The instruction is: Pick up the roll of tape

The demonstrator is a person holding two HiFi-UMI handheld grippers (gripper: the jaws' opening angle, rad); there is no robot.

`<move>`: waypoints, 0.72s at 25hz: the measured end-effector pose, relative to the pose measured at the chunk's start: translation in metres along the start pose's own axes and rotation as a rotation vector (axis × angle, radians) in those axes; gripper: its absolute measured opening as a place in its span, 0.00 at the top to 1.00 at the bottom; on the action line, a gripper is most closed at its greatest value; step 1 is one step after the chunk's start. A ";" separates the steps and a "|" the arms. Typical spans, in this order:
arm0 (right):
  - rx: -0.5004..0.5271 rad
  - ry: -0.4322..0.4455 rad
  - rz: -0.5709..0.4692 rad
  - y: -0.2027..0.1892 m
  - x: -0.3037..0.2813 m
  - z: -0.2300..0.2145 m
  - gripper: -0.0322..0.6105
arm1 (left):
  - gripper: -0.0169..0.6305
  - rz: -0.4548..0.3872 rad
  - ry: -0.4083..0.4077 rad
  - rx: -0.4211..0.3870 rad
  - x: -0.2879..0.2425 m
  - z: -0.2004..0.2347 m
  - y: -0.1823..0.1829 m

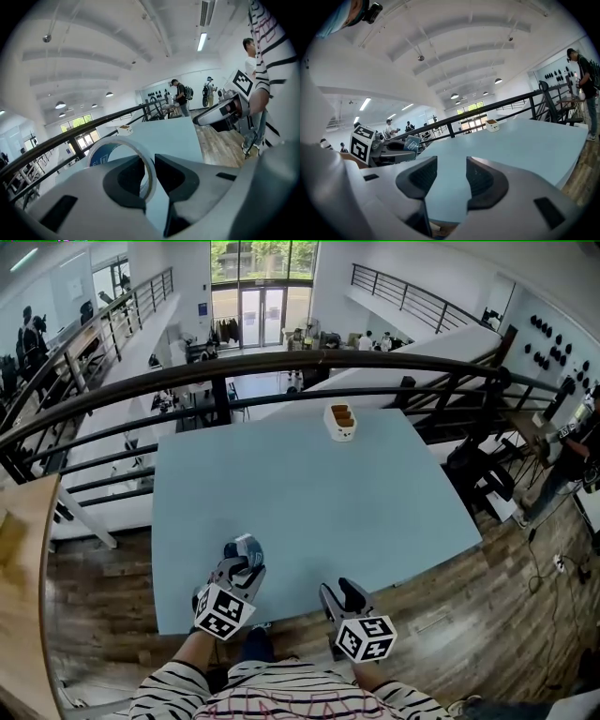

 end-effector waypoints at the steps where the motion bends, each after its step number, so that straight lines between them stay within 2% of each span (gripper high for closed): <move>1: 0.004 0.001 -0.002 -0.001 0.000 0.001 0.64 | 0.84 -0.012 0.007 0.015 0.004 -0.003 -0.003; 12: 0.026 0.029 0.002 -0.007 0.007 0.008 0.83 | 0.84 -0.075 0.046 0.089 0.031 -0.036 -0.023; 18: 0.042 0.030 0.023 -0.008 0.010 0.006 0.88 | 0.84 -0.075 0.031 0.112 0.031 -0.051 -0.026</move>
Point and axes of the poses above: the fingertips, and each gripper's own axes: x backward along the fingers, z to its left, y out of its top, the point moved 8 cm from there along x, backward along the fingers, and after that the axes turned 15 degrees about -y, right-handed, at the moved point
